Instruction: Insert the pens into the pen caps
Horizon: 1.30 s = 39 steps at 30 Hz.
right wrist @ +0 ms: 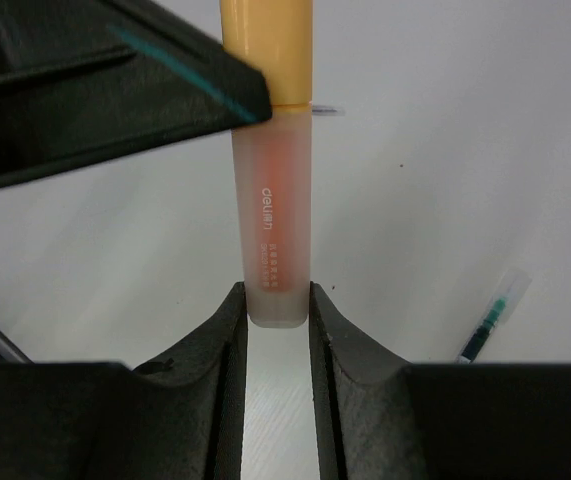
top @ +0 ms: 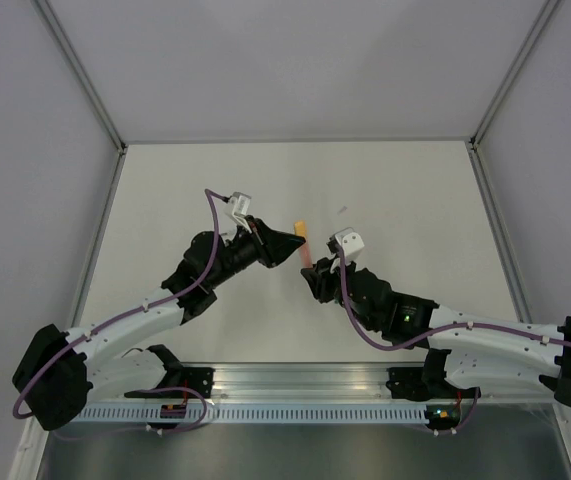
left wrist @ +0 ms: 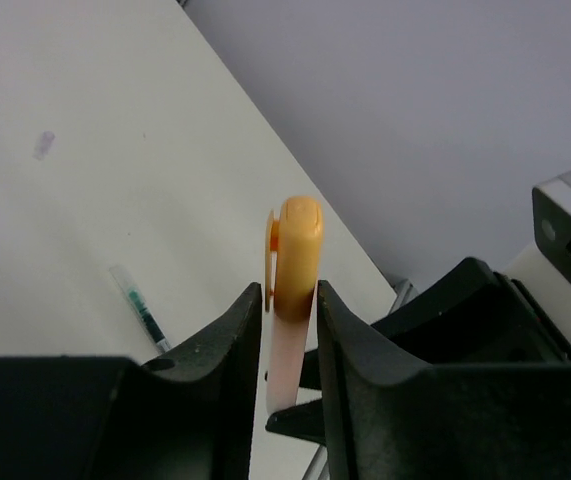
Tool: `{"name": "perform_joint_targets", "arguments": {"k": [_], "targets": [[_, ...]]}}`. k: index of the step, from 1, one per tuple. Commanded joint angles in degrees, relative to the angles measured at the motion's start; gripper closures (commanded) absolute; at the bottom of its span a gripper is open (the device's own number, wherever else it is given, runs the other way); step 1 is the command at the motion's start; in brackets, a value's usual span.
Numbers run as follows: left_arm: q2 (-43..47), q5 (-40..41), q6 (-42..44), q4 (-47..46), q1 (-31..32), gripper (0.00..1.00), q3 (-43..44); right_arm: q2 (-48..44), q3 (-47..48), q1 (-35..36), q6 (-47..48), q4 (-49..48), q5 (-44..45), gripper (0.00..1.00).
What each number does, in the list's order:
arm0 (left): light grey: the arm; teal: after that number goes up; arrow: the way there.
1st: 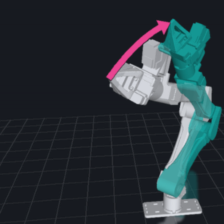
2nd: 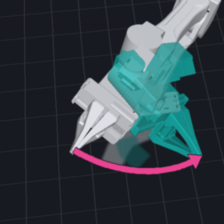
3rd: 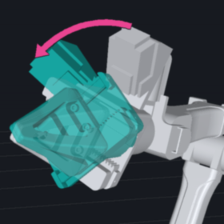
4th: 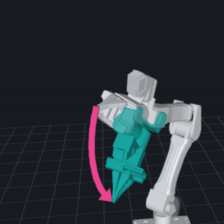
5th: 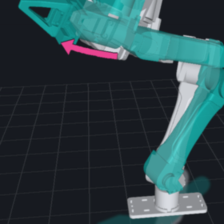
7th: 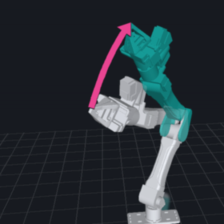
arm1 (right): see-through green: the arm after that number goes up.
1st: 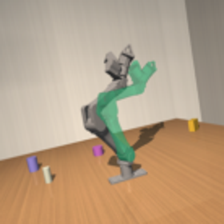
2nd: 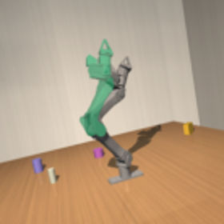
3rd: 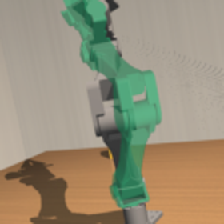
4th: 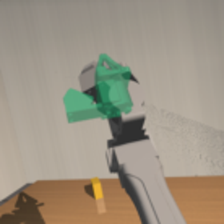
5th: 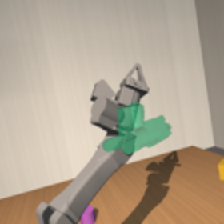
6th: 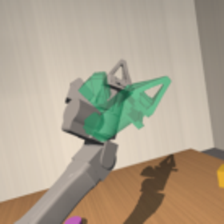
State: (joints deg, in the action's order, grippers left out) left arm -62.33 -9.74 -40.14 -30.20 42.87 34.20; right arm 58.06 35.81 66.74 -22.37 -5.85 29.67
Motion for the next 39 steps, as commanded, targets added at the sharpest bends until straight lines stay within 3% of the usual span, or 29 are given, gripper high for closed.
{"name": "perform_joint_targets", "arguments": {"k": [1, 5, 15, 27, 39], "targets": [[1.7, -3.0, 2.2, 0.7, 1.2, 0.63, 0.3, -1.5, 3.0, -0.5, 2.3, -6.2, 3.8, 1.00], [3.3, -3.4, 3.1, 2.2, 1.2, 0.52, 0.6, -2.3, 2.2, -0.5, 3.0, -7.5, 1.7, 1.00], [4.1, -5.6, 4.5, 1.5, 1.2, 0.48, 0.8, -1.6, 1.7, -0.6, 3.4, -9.2, -1.2, 1.00], [3.8, -5.3, 4.1, -0.3, 1.2, 0.62, -0.1, -0.8, 0.8, 0.4, 2.2, -11.9, -2.2, 1.00], [3.3, -6.3, 4.4, -0.5, 1.2, 0.68, 0.3, 1.4, 2.1, 1.0, 1.5, -13.0, -0.2, 1.00]]}}
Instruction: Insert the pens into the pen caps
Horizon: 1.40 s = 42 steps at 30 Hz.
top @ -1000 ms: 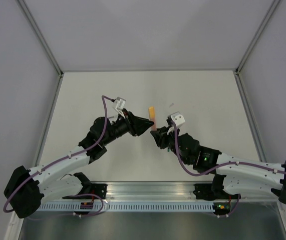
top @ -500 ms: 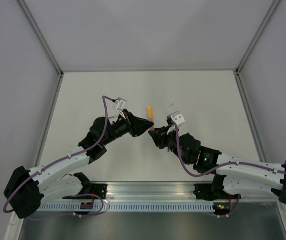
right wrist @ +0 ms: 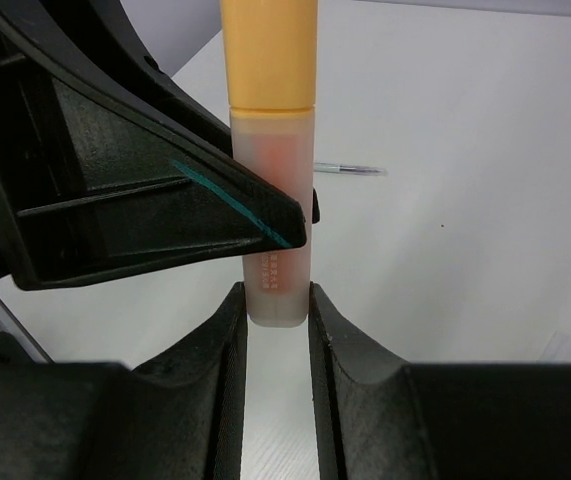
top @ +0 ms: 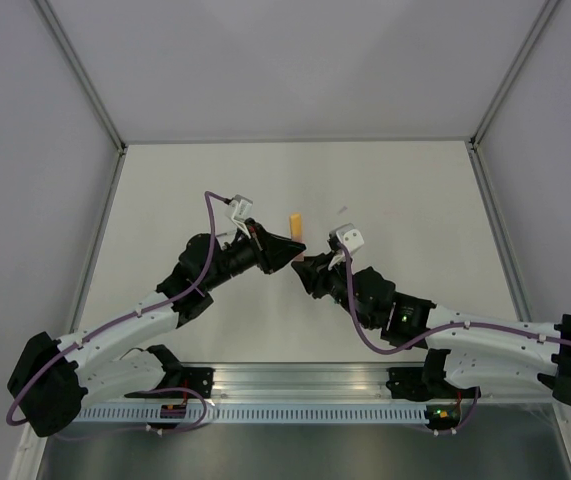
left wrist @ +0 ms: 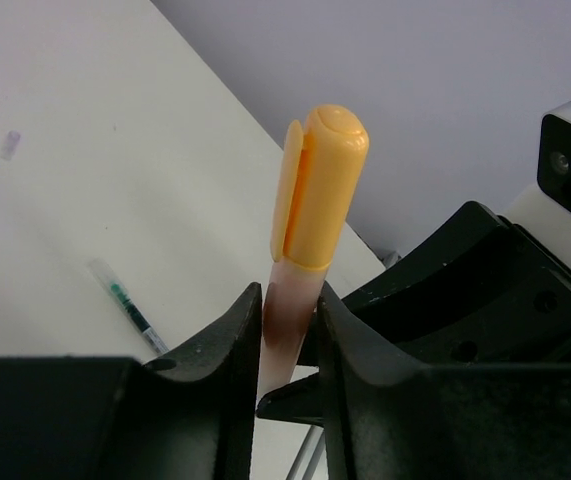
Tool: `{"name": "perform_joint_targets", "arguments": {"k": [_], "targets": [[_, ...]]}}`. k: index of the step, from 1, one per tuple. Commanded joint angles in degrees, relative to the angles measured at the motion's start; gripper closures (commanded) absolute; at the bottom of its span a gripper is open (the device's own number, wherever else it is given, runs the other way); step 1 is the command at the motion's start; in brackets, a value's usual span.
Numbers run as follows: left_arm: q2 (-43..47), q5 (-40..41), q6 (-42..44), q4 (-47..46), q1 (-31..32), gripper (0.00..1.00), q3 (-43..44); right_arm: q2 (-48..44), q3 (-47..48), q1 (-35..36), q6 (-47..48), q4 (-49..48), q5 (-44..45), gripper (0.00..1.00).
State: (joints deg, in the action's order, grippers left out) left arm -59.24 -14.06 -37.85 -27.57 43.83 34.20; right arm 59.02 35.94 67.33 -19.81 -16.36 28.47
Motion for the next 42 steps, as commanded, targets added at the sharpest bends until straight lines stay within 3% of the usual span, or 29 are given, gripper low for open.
{"name": "perform_joint_targets", "arguments": {"k": [1, 4, 7, 10, 11, 14, 18, 19, 24, 28, 33, 39, 42], "targets": [[0.1, -1.8, 2.2, -3.1, 0.2, 0.76, 0.3, 0.4, 1.9, 0.4, -1.1, -2.8, 1.1, 1.00], [0.4, -2.0, 2.2, -3.5, 0.2, 0.91, 0.1, 0.0, 1.8, 0.5, -1.2, -2.5, 0.8, 1.00], [0.7, -2.7, 2.2, -5.1, 0.2, 0.98, -0.4, -1.1, 1.8, 0.5, -1.1, -1.8, 0.4, 0.97], [1.8, -4.7, 2.3, -5.4, 0.2, 0.98, -0.4, -3.2, 2.4, 0.4, 0.4, 0.8, -3.5, 0.72], [2.1, -5.4, 2.4, -5.6, 0.2, 0.98, -0.7, -3.6, 2.9, 0.5, 1.3, 2.2, -6.0, 0.51], [4.0, -6.6, 2.6, -7.1, 0.2, 0.98, -1.6, -5.3, 4.8, 0.4, 0.6, 8.8, -6.9, 0.35], [6.7, -7.0, 4.2, -4.6, 0.2, 0.98, -0.6, -9.8, 4.4, 0.5, -0.3, 16.2, -10.7, 0.25], [7.7, -6.8, 4.8, -2.9, 0.2, 0.98, -0.4, -11.3, 3.3, 0.5, -0.6, 20.4, -11.0, 0.24], [9.7, -5.4, 9.2, 3.6, 0.2, 0.98, 1.1, -25.5, -0.6, 0.4, -1.4, 22.9, -9.8, 0.25], [10.6, -4.3, 10.9, 7.8, 0.2, 0.98, -0.1, -28.3, 7.0, 0.4, -0.6, 26.2, -6.9, 0.33], [7.6, -7.3, 11.7, 10.3, 0.2, 0.98, 0.0, -20.6, 15.8, 0.4, 3.1, 27.7, 1.7, 0.39], [3.0, -12.8, 11.5, 9.8, 0.2, 0.98, 0.8, -9.8, 24.2, 0.4, 2.2, 27.3, 3.1, 0.35], [3.5, -14.6, 11.6, 8.1, 0.2, 0.98, 0.0, -5.3, 26.9, 0.4, 1.4, 28.3, 3.7, 0.39]]}}
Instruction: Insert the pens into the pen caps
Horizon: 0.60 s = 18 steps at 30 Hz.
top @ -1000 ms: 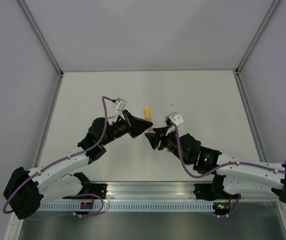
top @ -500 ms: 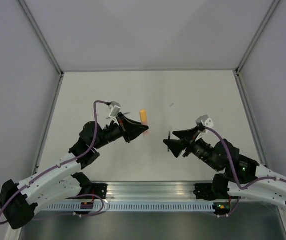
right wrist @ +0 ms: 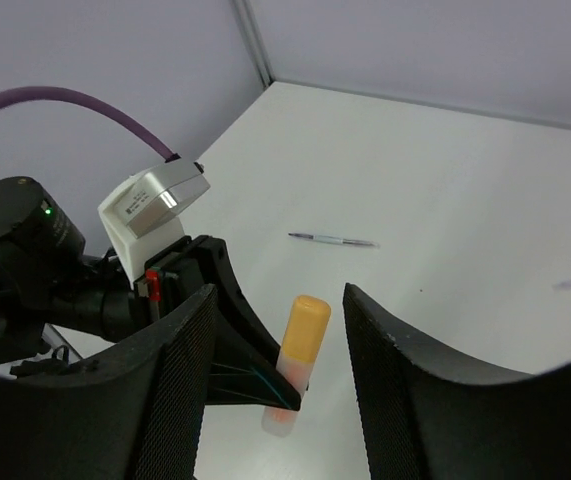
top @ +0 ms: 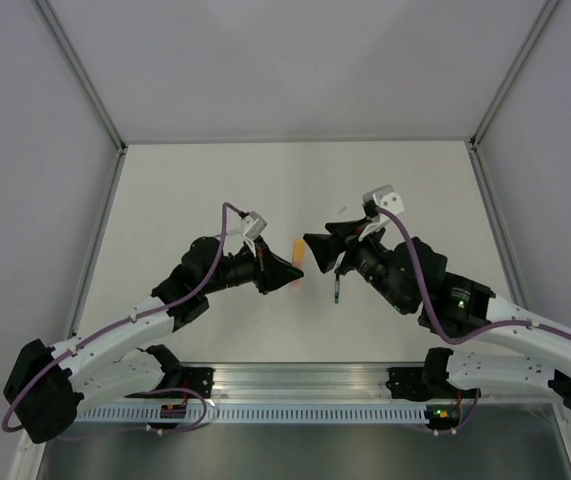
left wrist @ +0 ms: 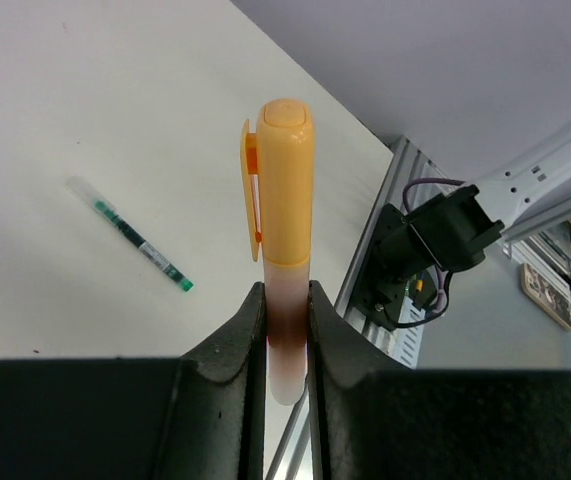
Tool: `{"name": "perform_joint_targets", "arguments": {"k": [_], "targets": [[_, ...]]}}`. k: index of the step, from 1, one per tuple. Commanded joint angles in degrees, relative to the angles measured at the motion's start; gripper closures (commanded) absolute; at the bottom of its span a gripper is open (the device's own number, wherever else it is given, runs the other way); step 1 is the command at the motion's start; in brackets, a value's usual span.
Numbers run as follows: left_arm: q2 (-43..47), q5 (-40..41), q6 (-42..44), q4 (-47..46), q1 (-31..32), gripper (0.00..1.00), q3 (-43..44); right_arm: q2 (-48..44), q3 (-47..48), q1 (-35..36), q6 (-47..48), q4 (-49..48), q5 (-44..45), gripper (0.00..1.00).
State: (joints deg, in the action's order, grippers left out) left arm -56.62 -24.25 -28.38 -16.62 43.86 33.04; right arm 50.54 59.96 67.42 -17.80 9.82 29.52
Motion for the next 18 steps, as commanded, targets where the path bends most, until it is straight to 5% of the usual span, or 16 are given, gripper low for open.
{"name": "perform_joint_targets", "arguments": {"k": [1, 18], "targets": [[2.0, -4.8, 1.9, -4.5, 0.2, 0.98, 0.0, 3.9, 2.6, 0.3, -0.8, 1.5, 2.3, 0.41], [6.5, -7.4, 1.0, -10.5, 0.2, 0.98, -3.7, 12.0, 4.2, -0.2, -3.7, -4.0, -3.3, 0.47]]}}
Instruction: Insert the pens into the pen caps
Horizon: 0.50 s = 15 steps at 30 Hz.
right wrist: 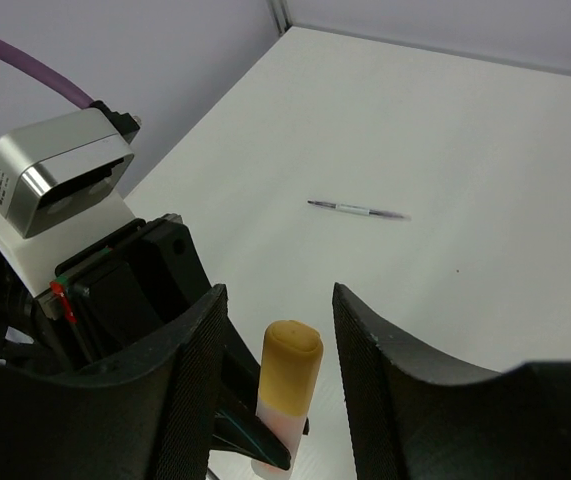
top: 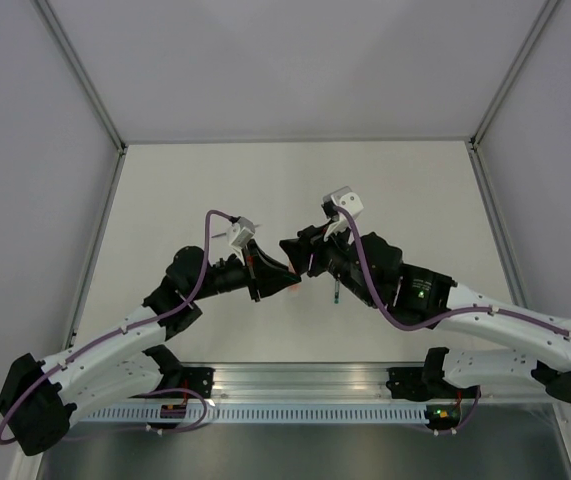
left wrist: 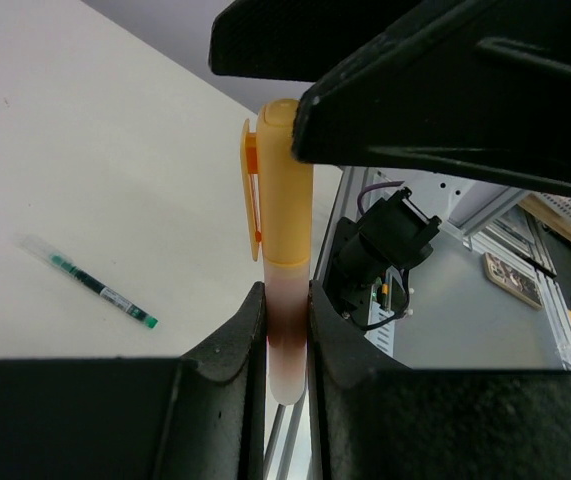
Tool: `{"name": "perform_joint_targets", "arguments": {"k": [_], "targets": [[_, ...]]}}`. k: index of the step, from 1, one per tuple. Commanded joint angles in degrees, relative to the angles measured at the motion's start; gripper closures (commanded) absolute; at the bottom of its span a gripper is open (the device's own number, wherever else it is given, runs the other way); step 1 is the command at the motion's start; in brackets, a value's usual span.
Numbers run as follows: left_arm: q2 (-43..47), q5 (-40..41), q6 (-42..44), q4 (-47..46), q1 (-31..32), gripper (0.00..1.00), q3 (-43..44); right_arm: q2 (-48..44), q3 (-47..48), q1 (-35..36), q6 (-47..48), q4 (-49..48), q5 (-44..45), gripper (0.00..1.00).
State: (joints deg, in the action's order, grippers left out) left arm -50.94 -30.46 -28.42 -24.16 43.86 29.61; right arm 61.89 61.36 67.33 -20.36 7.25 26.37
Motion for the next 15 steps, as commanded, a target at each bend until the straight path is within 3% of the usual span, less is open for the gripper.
{"name": "perform_joint_targets", "arguments": {"k": [1, 5, 8, 14, 15], "targets": [[1.1, -1.1, 0.9, -3.1, 0.2, 0.98, -0.3, 1.1, 3.0, -0.1, -1.2, -1.3, -0.1, 0.48], [2.3, 0.6, 1.2, -3.8, 0.2, 0.98, -1.2, 2.7, 3.1, 0.0, -1.3, 0.4, -0.5, 0.48], [4.4, 2.1, 1.1, -5.0, 0.2, 0.98, -2.5, 2.6, 2.1, -0.1, -1.5, 1.4, -0.2, 0.57], [6.4, 4.7, 0.7, -6.9, 0.2, 0.98, -4.2, 1.7, -1.8, 0.0, -2.5, 0.0, -1.1, 0.82], [6.3, 5.2, 0.7, -7.1, 0.2, 0.98, -4.3, 2.0, -1.9, 0.0, -2.7, 0.1, -1.8, 0.92]]}}
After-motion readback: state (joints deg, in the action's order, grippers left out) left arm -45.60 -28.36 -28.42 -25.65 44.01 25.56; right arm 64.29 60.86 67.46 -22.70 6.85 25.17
